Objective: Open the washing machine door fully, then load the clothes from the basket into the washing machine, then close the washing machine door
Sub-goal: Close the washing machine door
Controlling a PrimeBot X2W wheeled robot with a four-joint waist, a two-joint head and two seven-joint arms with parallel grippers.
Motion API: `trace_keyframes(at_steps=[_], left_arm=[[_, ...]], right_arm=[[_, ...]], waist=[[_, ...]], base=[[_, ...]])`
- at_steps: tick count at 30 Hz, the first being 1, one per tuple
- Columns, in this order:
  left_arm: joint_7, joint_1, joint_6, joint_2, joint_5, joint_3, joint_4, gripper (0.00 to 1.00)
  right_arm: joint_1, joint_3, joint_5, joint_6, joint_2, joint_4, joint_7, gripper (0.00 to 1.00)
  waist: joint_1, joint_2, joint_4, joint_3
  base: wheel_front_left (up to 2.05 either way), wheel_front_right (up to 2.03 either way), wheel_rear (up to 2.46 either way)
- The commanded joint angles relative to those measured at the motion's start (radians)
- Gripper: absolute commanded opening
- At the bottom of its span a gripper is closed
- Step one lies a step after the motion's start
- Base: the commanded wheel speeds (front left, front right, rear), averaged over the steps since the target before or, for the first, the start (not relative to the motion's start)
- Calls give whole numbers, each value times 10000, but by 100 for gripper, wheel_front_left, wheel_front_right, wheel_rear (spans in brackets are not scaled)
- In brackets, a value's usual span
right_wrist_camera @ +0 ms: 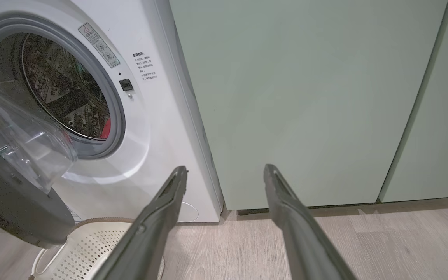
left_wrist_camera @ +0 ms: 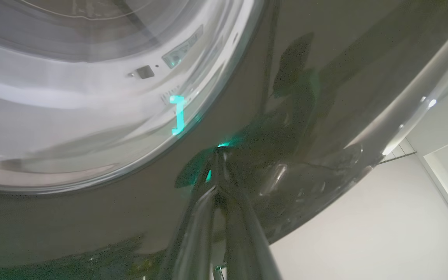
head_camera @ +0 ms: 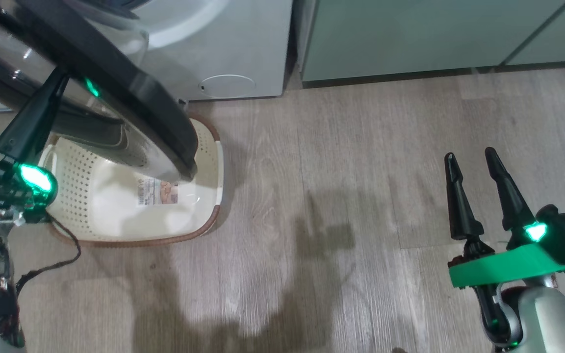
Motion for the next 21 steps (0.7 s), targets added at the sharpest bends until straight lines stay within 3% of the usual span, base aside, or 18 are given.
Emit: trace_keyframes(at_steps=[1, 7, 14, 15, 16, 17, 18, 21], left_arm=[[47, -351, -55, 355, 113, 294, -217, 0], [59, -299, -170, 304, 100, 356, -48, 0], [-425, 470, -307, -133, 237, 721, -226, 0], [-572, 601, -319, -221, 320, 792, -234, 30], [-645, 729, -330, -314, 335, 830, -272, 73], [-645, 729, -330, -314, 335, 830, -272, 73], [-795, 850, -338, -411, 386, 919, -308, 100], [-1453, 1112, -354, -694, 778, 1199, -380, 100]], right_arm=[[-271, 222, 45, 0, -75, -256, -120, 100], [-275, 172, 82, 0, -75, -99, -208, 100], [-309, 351, 86, 0, -75, 116, -236, 100], [-322, 385, 82, 0, -75, 155, -237, 100], [-332, 409, 78, 0, -75, 191, -234, 100], [-332, 409, 78, 0, -75, 191, -234, 100], [-341, 419, 75, 0, -75, 221, -231, 100], [-361, 406, 65, 0, -75, 288, -229, 100]], waist=[[-1, 0, -87, -6], [-1, 0, -84, -117], [-1, 0, 137, -421], [-1, 0, 172, -485], [-1, 0, 203, -540], [-1, 0, 203, -540], [-1, 0, 242, -590], [-1, 0, 379, -745]], base=[[0, 0, 0], [0, 0, 0], [0, 0, 0], [0, 0, 0], [0, 0, 0], [0, 0, 0], [0, 0, 0], [0, 0, 0]])
